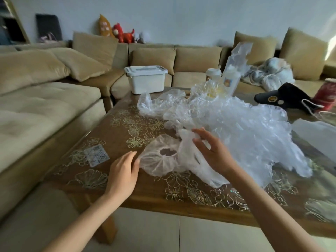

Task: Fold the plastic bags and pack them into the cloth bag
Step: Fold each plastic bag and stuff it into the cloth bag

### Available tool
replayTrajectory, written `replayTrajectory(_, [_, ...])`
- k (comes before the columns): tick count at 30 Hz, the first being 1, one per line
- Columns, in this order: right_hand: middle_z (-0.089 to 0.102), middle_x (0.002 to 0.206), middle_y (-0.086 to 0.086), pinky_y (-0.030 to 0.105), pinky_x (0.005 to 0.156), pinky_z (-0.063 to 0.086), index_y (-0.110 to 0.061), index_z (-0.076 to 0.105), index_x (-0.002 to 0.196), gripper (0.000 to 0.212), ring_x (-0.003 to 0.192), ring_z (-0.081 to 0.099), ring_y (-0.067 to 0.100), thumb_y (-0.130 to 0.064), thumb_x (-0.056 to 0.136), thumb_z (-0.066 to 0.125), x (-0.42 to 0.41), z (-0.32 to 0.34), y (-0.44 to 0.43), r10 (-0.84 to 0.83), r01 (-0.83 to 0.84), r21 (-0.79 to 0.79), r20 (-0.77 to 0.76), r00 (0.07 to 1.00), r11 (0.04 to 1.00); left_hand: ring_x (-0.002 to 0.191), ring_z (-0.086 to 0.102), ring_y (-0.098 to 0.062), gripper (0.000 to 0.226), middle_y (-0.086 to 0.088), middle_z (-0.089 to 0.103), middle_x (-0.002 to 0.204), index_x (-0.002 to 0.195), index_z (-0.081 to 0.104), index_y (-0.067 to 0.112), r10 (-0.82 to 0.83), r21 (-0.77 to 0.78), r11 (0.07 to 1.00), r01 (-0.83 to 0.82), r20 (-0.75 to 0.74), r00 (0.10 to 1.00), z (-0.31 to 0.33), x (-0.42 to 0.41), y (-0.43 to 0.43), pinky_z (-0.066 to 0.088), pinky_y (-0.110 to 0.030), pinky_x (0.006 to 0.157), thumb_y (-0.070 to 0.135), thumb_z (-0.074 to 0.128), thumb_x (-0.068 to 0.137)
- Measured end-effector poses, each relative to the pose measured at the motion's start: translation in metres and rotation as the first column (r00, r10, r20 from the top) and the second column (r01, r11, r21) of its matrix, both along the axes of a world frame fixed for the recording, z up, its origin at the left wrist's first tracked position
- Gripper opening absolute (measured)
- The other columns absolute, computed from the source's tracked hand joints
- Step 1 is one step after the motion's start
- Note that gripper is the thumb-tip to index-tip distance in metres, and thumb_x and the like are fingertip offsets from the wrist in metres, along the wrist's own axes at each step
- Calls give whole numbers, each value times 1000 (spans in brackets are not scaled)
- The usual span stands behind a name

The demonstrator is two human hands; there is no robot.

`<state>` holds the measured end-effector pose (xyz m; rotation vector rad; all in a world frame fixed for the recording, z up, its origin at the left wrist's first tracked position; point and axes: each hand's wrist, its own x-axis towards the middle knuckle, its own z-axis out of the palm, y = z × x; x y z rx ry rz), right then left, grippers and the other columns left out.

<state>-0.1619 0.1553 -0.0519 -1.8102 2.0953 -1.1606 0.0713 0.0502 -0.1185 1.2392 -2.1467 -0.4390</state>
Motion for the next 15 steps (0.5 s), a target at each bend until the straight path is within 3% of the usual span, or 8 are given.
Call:
replayTrajectory(2, [38, 147, 0, 33, 117, 11, -19, 49, 136, 45, 142, 24, 19, -35, 94, 50, -1, -7, 1, -21, 46, 71, -322, 947, 996, 134, 38, -19, 47, -4, 44, 144, 139, 43, 10, -4, 20, 1000, 4, 7, 1000, -1, 8, 10, 27, -31, 109, 30, 45, 97])
replayTrajectory(4, [40, 146, 4, 35, 118, 10, -17, 54, 132, 43, 142, 25, 24, -36, 93, 53, 1, -14, 1, -14, 59, 88, -443, 896, 994, 136, 33, -16, 47, -3, 39, 147, 139, 43, 11, -25, -1, 1000, 25, -32, 999, 0, 10, 20, 23, -29, 110, 31, 46, 96])
replayTrajectory(7, [57, 132, 5, 43, 110, 35, -15, 62, 122, 36, 128, 47, 25, -32, 92, 57, 14, -11, 9, -79, 71, -34, -351, 933, 997, 134, 33, -8, 43, 0, 43, 143, 134, 49, 11, -122, -100, 989, 113, -97, 988, 6, 2, 36, 21, -23, 109, 33, 46, 97])
replayTrajectory(9, [53, 132, -7, 33, 104, 41, -20, 55, 128, 49, 119, 50, 13, -46, 88, 57, 27, -3, 18, -7, 12, 29, -188, 982, 1000, 130, 28, 3, 51, 7, 45, 137, 130, 53, 12, -198, -146, 972, 181, -111, 974, 9, -4, 44, 17, -15, 109, 44, 37, 94])
replayTrajectory(11, [34, 142, -14, 26, 109, 26, -24, 35, 143, 85, 129, 34, 7, -66, 72, 58, 40, -2, 25, 119, -89, 212, -132, 984, 973, 128, 24, 12, 54, 10, 44, 134, 128, 55, 13, -266, -169, 955, 244, -124, 956, 11, -8, 50, 13, -5, 106, 45, 32, 91])
replayTrajectory(12, [23, 150, -12, 27, 114, 16, -24, 23, 148, 96, 139, 21, 10, -68, 70, 58, 43, -5, 25, 158, -84, 291, -244, 957, 953, 127, 21, 17, 53, 12, 43, 134, 128, 55, 13, -289, -171, 949, 265, -135, 948, 12, -9, 53, 12, -2, 105, 45, 32, 92])
replayTrajectory(14, [12, 157, -6, 29, 119, 3, -24, 16, 150, 84, 146, 4, 13, -53, 84, 59, 45, -15, 21, 165, -37, 308, -403, 900, 951, 126, 20, 22, 51, 13, 43, 133, 128, 55, 14, -311, -172, 944, 282, -179, 933, 13, -8, 55, 14, 0, 104, 43, 34, 92])
replayTrajectory(15, [17, 157, -4, 30, 120, 6, -24, 22, 149, 69, 146, 6, 14, -40, 91, 56, 44, -20, 18, 133, -24, 262, -404, 905, 965, 126, 23, 22, 50, 14, 43, 133, 127, 55, 14, -313, -170, 944, 281, -208, 927, 15, -6, 55, 16, -1, 104, 43, 35, 92])
